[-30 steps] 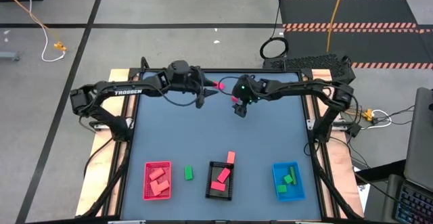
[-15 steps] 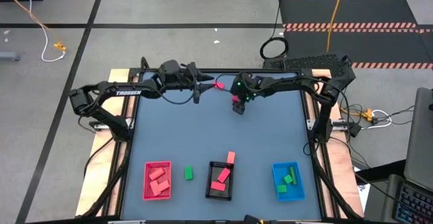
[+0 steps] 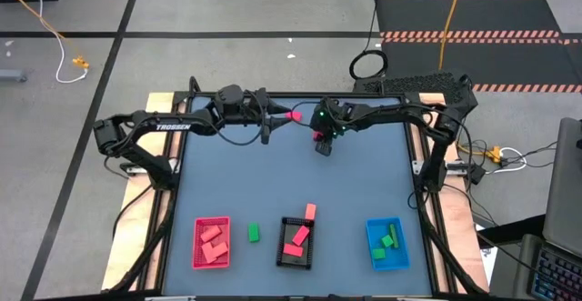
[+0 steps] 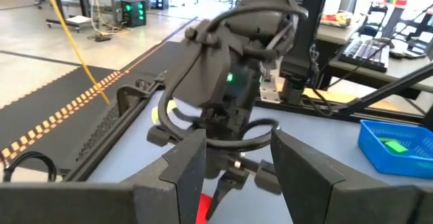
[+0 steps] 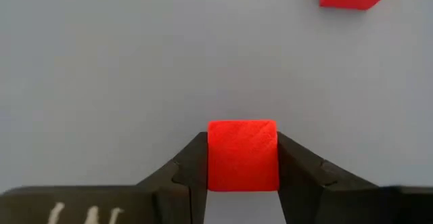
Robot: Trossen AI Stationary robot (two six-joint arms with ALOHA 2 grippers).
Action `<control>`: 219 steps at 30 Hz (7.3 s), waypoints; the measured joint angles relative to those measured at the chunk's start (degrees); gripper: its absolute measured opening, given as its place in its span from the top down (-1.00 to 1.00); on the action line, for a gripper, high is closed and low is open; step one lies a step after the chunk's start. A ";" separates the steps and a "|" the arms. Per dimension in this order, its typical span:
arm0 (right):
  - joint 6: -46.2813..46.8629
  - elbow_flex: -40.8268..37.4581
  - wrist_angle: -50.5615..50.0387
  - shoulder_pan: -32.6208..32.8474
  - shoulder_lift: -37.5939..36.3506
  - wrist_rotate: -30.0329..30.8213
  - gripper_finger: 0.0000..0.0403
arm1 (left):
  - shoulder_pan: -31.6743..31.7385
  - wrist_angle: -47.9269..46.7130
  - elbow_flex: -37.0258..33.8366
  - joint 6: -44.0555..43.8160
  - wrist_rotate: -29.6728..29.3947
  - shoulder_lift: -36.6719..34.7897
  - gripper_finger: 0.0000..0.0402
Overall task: Sort & place blocks by color
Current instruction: Put the red block into the black bin
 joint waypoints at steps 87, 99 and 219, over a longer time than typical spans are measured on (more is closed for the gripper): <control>16.62 -15.76 43.29 47.99 -8.75 7.75 -0.54 | -40.89 -14.89 1.27 -21.10 -49.95 0.02 0.16; 14.28 -15.76 40.80 44.11 -8.76 7.77 -0.55 | -19.68 -60.29 25.08 -6.09 -37.23 0.76 0.00; 16.83 -43.45 57.08 33.42 -33.81 7.73 -0.44 | 4.96 -85.22 68.54 40.30 -20.44 50.38 -0.62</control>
